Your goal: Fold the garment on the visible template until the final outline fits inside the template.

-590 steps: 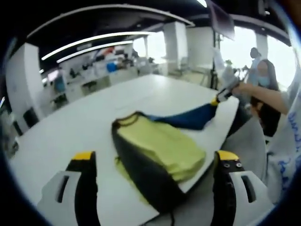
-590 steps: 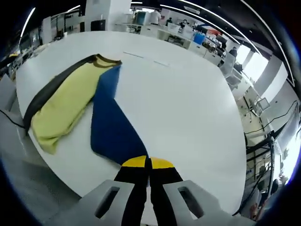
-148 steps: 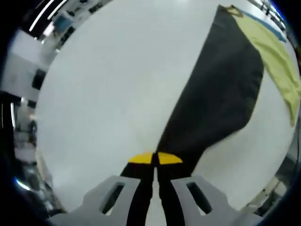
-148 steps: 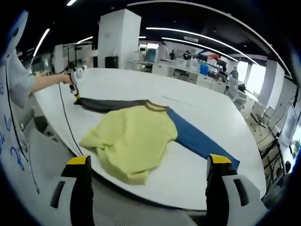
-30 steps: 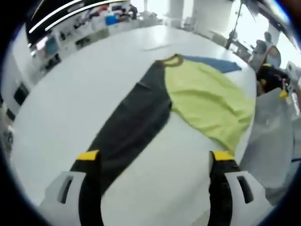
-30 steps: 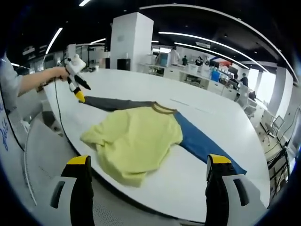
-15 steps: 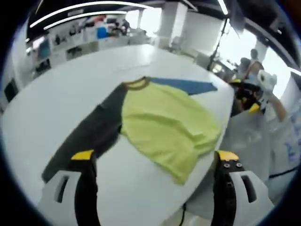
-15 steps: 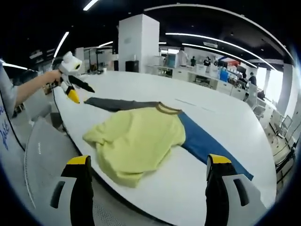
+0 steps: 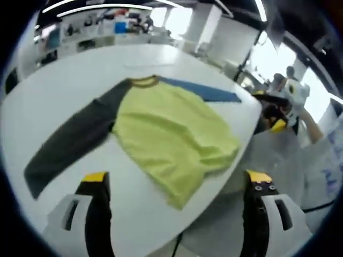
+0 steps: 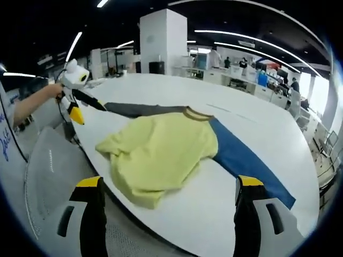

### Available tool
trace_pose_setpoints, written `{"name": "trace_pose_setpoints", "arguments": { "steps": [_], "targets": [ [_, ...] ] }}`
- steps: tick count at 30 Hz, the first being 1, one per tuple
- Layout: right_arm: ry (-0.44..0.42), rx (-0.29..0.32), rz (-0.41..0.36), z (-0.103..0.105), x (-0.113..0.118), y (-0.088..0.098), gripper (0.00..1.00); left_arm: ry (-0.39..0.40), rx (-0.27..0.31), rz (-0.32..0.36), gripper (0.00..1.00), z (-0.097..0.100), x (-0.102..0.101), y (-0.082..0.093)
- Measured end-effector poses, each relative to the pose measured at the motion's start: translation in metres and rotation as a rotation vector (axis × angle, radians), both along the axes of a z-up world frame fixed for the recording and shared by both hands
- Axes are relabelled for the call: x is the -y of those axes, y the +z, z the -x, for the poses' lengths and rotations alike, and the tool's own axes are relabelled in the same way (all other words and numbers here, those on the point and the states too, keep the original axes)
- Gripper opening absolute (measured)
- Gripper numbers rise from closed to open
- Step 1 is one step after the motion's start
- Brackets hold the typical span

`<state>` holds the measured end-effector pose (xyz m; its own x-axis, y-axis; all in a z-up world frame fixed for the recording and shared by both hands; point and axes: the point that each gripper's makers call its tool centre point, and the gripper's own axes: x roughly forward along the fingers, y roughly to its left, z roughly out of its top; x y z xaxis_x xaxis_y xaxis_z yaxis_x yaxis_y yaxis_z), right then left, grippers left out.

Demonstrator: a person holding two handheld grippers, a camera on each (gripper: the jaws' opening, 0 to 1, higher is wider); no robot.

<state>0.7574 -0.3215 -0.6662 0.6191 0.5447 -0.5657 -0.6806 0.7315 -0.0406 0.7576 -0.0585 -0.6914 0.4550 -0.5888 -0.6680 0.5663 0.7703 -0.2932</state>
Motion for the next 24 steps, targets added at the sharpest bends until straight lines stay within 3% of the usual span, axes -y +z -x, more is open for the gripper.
{"name": "trace_pose_setpoints", "arguments": {
  "steps": [2,4,7,8,12,18,21,24],
  "targets": [
    [0.009,-0.005,0.006,0.001,0.0,-0.002,1.0,0.046,0.028,-0.013,0.89,-0.007,-0.003,0.0],
    [0.016,-0.004,0.015,0.002,0.0,-0.004,1.0,0.053,0.018,-0.027,0.79,-0.006,-0.004,-0.003],
    [0.015,-0.001,0.027,0.001,0.001,-0.006,1.0,0.06,0.009,-0.018,0.88,-0.006,-0.002,-0.007],
    [0.013,0.003,0.025,0.0,0.002,-0.006,1.0,0.055,0.013,-0.011,0.87,-0.007,0.001,-0.009],
    [0.002,-0.009,0.018,0.002,0.003,-0.008,1.0,0.071,-0.067,0.026,0.69,-0.002,0.003,-0.02],
    [-0.003,-0.019,0.019,0.006,0.004,-0.011,0.99,0.079,-0.103,0.041,0.64,-0.004,0.003,-0.033],
    [0.004,-0.026,0.024,0.009,0.005,-0.012,0.92,0.097,-0.11,0.027,0.6,-0.006,0.002,-0.041],
    [0.001,-0.021,0.021,0.009,0.005,-0.011,0.92,0.118,-0.129,0.052,0.56,-0.008,0.004,-0.047]
  ]
}}
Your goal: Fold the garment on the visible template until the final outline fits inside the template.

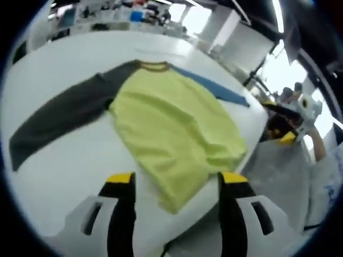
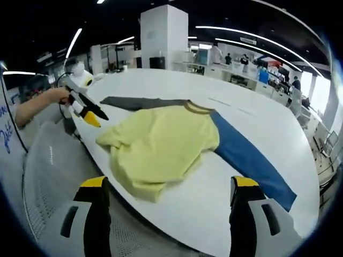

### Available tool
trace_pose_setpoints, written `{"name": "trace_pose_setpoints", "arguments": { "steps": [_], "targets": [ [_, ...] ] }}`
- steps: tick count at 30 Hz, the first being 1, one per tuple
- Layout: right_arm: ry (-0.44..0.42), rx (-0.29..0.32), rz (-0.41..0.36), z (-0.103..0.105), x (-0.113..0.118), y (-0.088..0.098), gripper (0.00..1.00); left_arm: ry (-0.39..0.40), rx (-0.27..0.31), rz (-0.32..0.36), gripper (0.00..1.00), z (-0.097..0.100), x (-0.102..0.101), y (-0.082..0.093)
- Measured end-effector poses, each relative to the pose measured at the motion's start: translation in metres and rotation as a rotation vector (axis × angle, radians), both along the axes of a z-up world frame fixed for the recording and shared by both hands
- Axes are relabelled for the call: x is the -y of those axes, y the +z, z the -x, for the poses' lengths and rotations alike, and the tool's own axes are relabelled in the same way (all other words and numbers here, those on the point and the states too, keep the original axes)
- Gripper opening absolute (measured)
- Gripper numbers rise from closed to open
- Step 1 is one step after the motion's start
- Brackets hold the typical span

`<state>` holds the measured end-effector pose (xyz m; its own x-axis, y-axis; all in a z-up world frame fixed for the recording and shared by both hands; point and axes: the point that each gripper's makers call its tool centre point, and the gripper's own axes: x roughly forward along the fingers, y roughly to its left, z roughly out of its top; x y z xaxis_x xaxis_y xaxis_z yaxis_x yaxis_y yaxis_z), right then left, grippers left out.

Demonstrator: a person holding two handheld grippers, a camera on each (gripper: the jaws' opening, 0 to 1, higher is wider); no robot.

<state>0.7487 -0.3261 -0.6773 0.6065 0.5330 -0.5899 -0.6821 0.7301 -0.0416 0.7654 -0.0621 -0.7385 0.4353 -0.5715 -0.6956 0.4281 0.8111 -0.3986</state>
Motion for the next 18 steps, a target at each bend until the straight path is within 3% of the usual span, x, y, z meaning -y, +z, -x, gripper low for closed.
{"name": "trace_pose_setpoints", "arguments": {
  "steps": [14,18],
  "targets": [
    [-0.016,0.001,0.005,-0.006,0.002,0.001,0.89,0.096,-0.056,0.054,0.36,-0.006,-0.003,-0.018],
    [-0.017,-0.005,0.005,-0.006,0.002,-0.001,0.89,0.099,-0.092,0.055,0.23,-0.005,-0.002,-0.024]
  ]
}}
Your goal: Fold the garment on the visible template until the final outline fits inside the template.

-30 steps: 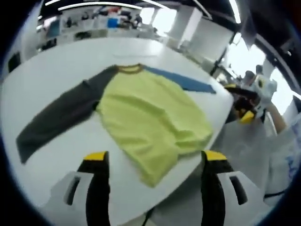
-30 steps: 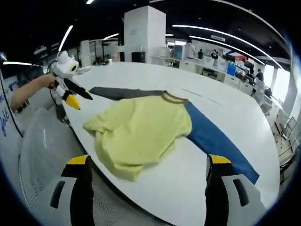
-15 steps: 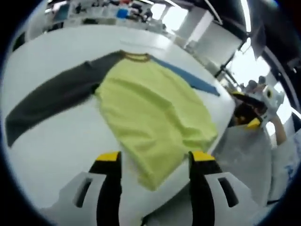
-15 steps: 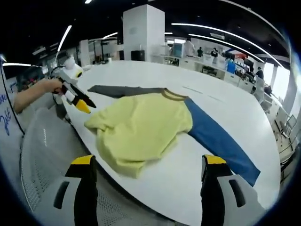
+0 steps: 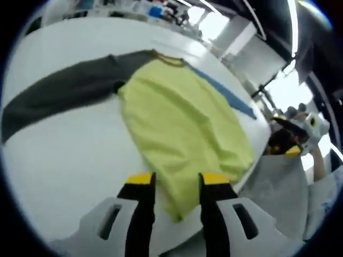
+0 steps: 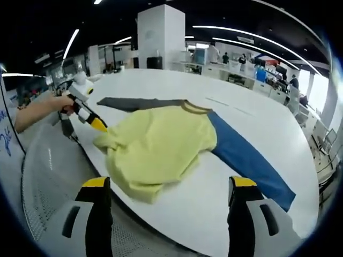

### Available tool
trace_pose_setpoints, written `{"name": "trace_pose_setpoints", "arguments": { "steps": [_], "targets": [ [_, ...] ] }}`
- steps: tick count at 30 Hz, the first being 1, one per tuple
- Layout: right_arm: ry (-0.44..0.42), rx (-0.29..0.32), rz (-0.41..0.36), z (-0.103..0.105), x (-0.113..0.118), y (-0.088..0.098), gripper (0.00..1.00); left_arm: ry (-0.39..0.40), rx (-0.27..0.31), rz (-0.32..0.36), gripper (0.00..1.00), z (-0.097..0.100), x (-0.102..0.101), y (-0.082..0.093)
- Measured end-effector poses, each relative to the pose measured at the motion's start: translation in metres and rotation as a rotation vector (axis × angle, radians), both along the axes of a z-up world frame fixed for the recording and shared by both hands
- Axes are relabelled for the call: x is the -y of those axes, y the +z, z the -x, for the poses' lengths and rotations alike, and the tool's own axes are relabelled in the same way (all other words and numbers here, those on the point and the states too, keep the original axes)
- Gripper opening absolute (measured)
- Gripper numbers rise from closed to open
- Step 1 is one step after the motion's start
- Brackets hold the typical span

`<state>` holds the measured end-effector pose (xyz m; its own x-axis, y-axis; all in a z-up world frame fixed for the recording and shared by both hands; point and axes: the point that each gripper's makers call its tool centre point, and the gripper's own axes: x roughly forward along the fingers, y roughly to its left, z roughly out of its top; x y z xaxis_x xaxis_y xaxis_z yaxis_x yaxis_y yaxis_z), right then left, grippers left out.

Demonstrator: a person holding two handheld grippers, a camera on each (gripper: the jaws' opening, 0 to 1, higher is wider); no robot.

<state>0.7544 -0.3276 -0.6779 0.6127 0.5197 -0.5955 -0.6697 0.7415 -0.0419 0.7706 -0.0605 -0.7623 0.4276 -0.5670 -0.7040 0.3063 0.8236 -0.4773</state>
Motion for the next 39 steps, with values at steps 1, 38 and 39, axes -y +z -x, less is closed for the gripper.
{"name": "trace_pose_setpoints", "arguments": {
  "steps": [1,38,39],
  "targets": [
    [0.0,-0.002,-0.001,0.0,0.0,0.0,0.89,-0.002,-0.002,-0.005,0.21,0.0,0.0,-0.001],
    [0.1,-0.186,-0.012,-0.058,-0.008,-0.067,0.37,0.166,0.203,0.057,0.0,-0.032,-0.039,0.069],
    [0.099,-0.188,-0.01,-0.06,-0.008,-0.068,0.35,0.167,0.205,0.057,0.0,-0.033,-0.039,0.069]
  ]
}}
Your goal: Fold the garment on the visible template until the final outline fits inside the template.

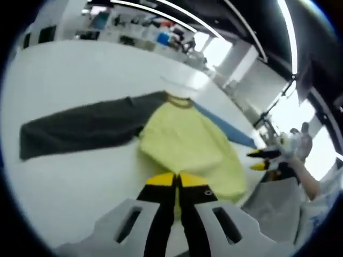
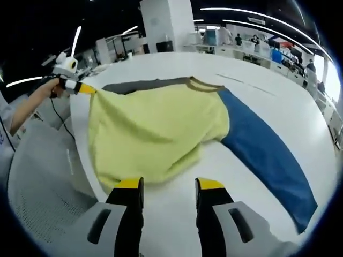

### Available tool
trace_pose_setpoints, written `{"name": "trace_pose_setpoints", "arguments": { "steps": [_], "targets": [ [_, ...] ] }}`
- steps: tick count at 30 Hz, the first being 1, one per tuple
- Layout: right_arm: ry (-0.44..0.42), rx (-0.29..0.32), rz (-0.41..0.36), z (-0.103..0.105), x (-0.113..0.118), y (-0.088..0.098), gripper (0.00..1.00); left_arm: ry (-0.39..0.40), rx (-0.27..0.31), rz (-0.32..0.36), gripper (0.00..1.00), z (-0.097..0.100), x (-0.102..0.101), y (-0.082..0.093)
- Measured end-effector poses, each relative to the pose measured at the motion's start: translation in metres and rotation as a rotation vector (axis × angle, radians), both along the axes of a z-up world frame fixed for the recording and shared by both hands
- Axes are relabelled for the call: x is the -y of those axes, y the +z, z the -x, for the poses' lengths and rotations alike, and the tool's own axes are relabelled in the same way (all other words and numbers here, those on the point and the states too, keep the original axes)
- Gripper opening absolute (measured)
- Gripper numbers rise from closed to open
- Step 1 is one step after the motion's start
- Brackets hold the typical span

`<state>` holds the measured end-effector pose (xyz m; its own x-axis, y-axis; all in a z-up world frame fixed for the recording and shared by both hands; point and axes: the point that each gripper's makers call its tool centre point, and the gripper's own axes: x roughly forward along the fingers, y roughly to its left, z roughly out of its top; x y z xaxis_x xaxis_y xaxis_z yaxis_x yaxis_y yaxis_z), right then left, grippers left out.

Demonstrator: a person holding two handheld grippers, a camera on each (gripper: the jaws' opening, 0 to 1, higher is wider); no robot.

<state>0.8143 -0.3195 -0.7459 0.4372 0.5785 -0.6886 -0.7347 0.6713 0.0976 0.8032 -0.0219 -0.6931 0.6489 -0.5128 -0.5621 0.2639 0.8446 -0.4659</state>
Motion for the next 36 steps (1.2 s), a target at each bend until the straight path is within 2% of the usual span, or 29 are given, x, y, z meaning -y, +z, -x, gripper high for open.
{"name": "trace_pose_setpoints", "arguments": {
  "steps": [7,12,16,20,22,24,28,34,36],
  "targets": [
    [0.033,-0.016,0.042,-0.018,-0.004,-0.016,0.32,-0.005,-0.005,-0.012,0.0,0.0,0.001,-0.004],
    [0.027,-0.047,0.028,-0.029,-0.004,-0.023,0.29,-0.001,-0.015,-0.012,0.0,0.0,-0.001,-0.007],
    [0.038,-0.062,0.02,-0.027,-0.01,-0.024,0.23,0.001,-0.022,-0.014,0.0,0.001,-0.004,-0.009],
    [0.06,-0.075,0.029,-0.022,-0.015,-0.026,0.13,-0.001,-0.026,-0.016,0.0,0.0,-0.004,-0.01],
    [0.065,-0.094,0.028,-0.02,-0.017,-0.031,0.08,-0.002,-0.028,-0.015,0.0,0.0,-0.004,-0.01],
    [0.059,-0.105,0.044,-0.02,-0.015,-0.036,0.07,-0.002,-0.029,-0.012,0.0,-0.001,-0.004,-0.01],
    [0.042,-0.124,0.004,-0.02,-0.017,-0.031,0.02,-0.006,-0.028,-0.011,0.0,-0.001,-0.004,-0.009],
    [0.029,-0.141,-0.016,-0.012,-0.016,-0.02,0.02,-0.012,-0.017,-0.01,0.0,-0.004,-0.006,-0.005],
    [0.013,-0.128,-0.025,-0.012,-0.015,-0.013,0.02,-0.014,-0.01,-0.012,0.0,-0.006,-0.007,-0.002]
  ]
}}
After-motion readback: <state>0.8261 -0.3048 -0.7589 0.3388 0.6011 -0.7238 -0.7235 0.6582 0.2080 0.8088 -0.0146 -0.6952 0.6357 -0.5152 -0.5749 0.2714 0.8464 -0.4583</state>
